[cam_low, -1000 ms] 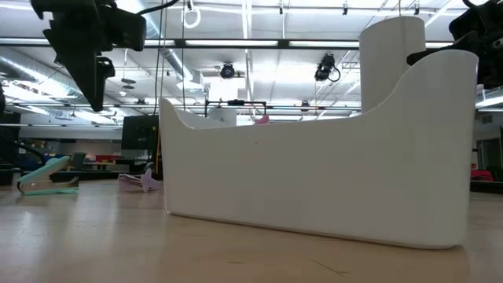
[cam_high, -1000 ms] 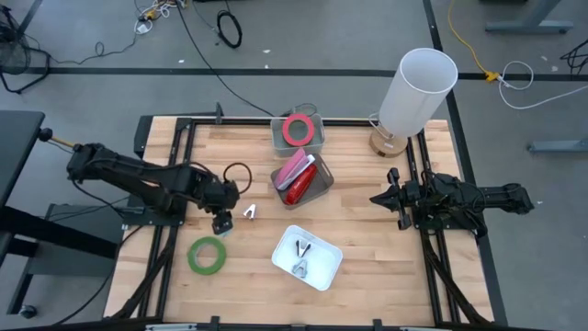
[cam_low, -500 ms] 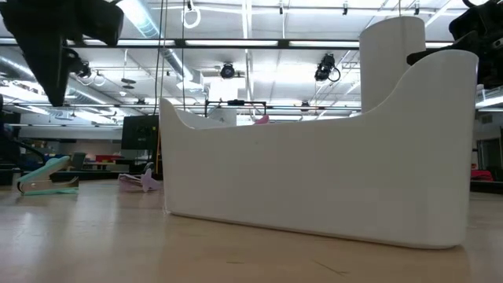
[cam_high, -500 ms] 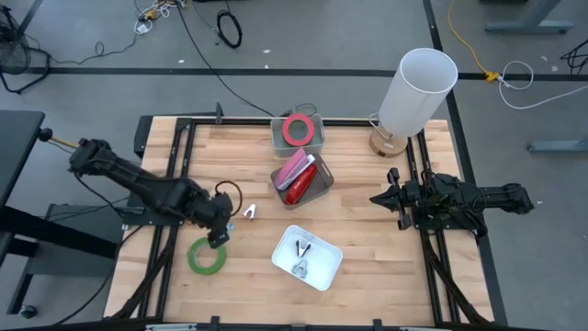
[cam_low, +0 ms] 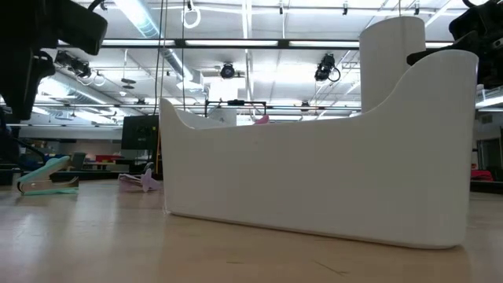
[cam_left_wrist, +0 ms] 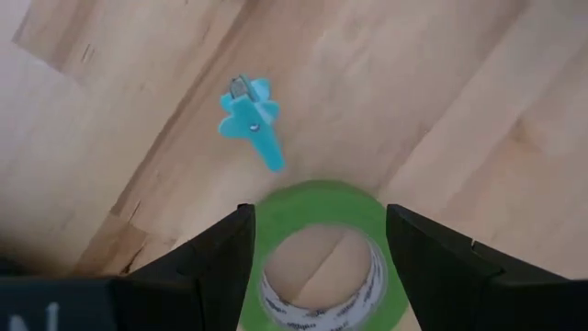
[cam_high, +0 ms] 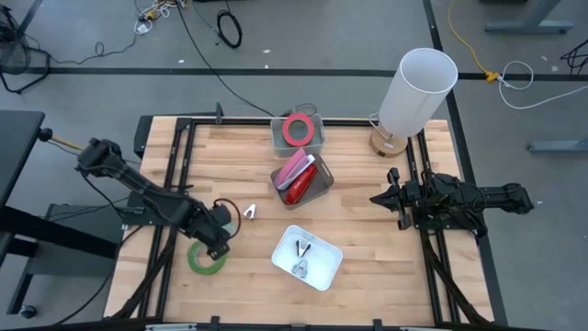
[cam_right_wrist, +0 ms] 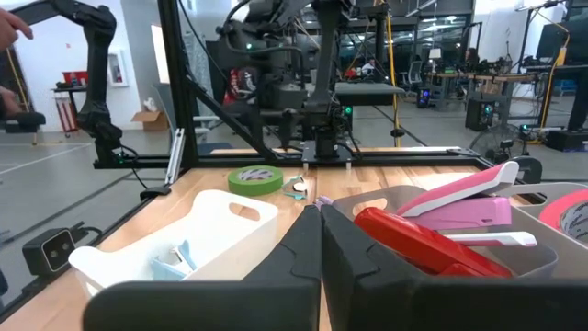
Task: Pick and place Stapler, Stapler remover, tape
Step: Put the light blue staple remover into the white bin
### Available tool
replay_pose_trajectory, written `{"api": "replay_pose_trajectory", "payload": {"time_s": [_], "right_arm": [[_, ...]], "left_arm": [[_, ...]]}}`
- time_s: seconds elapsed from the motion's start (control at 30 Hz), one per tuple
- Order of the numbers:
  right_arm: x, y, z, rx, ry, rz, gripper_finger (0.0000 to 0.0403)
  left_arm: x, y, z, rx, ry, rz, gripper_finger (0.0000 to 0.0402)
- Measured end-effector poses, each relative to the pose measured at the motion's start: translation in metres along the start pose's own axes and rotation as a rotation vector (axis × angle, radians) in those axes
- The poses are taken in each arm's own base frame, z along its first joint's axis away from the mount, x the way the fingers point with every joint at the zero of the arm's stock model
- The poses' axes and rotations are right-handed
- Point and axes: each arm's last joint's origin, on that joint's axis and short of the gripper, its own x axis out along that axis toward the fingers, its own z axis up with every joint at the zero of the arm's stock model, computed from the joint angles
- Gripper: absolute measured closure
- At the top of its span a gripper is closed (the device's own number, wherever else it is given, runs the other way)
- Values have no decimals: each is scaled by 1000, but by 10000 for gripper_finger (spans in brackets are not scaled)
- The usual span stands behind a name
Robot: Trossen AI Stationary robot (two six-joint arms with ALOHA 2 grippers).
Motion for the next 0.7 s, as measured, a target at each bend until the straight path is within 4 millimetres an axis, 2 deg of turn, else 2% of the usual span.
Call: {"api": "replay_pose_trajectory", "payload": {"time_s": [0.2,0.33,0.7], "right_arm": [[0,0,0,0,0,0,401],[0,0,0,0,0,1,401],[0,0,0,0,0,0,401]], "left_arm": [[9,-4,1,-40,-108,82,152],[11,-5,0,-38,-112,83,152],[45,7,-11,-33,-108,58,152]]}}
